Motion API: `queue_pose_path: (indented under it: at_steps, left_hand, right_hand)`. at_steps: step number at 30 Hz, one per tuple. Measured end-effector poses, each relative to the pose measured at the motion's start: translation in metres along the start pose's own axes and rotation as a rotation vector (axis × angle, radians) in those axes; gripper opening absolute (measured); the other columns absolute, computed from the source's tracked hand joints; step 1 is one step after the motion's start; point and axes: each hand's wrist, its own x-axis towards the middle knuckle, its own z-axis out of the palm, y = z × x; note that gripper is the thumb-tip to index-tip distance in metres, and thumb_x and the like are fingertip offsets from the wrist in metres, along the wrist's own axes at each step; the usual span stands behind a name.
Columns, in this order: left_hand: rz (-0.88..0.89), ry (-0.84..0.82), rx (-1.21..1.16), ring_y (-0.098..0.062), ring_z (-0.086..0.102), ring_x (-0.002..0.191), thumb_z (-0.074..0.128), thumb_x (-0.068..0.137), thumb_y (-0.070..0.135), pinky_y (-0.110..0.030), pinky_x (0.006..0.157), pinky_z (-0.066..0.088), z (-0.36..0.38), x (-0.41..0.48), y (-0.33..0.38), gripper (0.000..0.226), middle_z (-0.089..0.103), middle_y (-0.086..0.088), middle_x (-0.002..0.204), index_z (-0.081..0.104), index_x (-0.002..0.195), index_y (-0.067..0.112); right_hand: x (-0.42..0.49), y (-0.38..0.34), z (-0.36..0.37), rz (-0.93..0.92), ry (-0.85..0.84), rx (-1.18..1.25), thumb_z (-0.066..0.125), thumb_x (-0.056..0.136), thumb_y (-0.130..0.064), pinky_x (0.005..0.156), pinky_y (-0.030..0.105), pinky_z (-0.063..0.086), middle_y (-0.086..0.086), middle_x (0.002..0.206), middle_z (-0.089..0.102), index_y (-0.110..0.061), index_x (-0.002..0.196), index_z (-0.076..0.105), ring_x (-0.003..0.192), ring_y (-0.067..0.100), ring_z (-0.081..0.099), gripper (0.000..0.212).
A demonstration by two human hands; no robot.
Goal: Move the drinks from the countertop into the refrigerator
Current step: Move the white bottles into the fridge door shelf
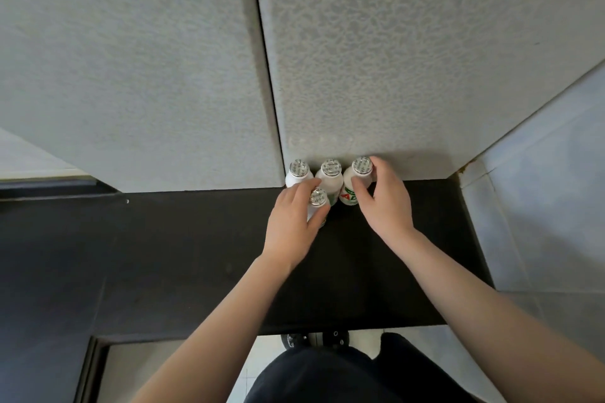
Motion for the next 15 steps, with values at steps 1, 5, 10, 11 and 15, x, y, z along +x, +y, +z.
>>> queue_pose_path:
  at_steps: [1,5,10,11,15]
  left_hand:
    - [0.006,-0.001,-0.001,-0.017,0.048,0.118,0.058,0.092,0.029,-0.021,0.094,0.034,-0.001,-0.001,-0.001,0.042,0.058,0.001,0.126,0.049,0.131,0.017]
    - [0.018,0.042,-0.018,-0.018,0.052,0.112,0.060,0.091,0.025,-0.019,0.092,0.034,-0.007,-0.011,-0.006,0.039,0.061,-0.003,0.118,0.053,0.128,0.012]
    - [-0.107,0.110,-0.172,-0.012,0.056,0.109,0.057,0.092,0.029,-0.030,0.094,0.047,-0.021,-0.041,-0.016,0.043,0.058,0.009,0.117,0.049,0.133,0.019]
    - [-0.134,0.127,-0.227,-0.009,0.057,0.109,0.057,0.092,0.030,-0.032,0.094,0.049,-0.025,-0.050,-0.019,0.042,0.056,0.015,0.117,0.048,0.133,0.024]
    - [-0.224,0.249,-0.377,0.000,0.061,0.103,0.061,0.091,0.026,-0.023,0.089,0.052,-0.036,-0.085,-0.026,0.045,0.059,0.023,0.114,0.044,0.125,0.051]
  right_hand:
    - [0.001,0.002,0.002,-0.014,0.009,-0.011,0.057,0.090,-0.033,0.089,0.026,0.046,0.001,0.121,0.059,-0.011,0.128,0.049,0.111,0.015,0.055,0.044]
    - [0.006,0.007,0.002,-0.075,0.033,-0.059,0.061,0.088,-0.034,0.079,0.021,0.041,-0.002,0.108,0.062,-0.015,0.117,0.056,0.099,0.013,0.057,0.035]
    - [-0.009,0.005,0.001,-0.060,0.089,-0.027,0.058,0.091,-0.028,0.079,0.028,0.047,0.004,0.105,0.060,-0.007,0.112,0.057,0.096,0.018,0.057,0.030]
    - [-0.016,0.003,0.000,-0.060,0.104,-0.003,0.057,0.091,-0.026,0.081,0.031,0.049,0.005,0.105,0.060,-0.006,0.112,0.056,0.097,0.019,0.057,0.029]
    - [-0.046,-0.009,-0.006,-0.047,0.111,0.145,0.057,0.091,-0.021,0.089,0.033,0.049,0.002,0.113,0.060,-0.007,0.119,0.054,0.103,0.013,0.056,0.031]
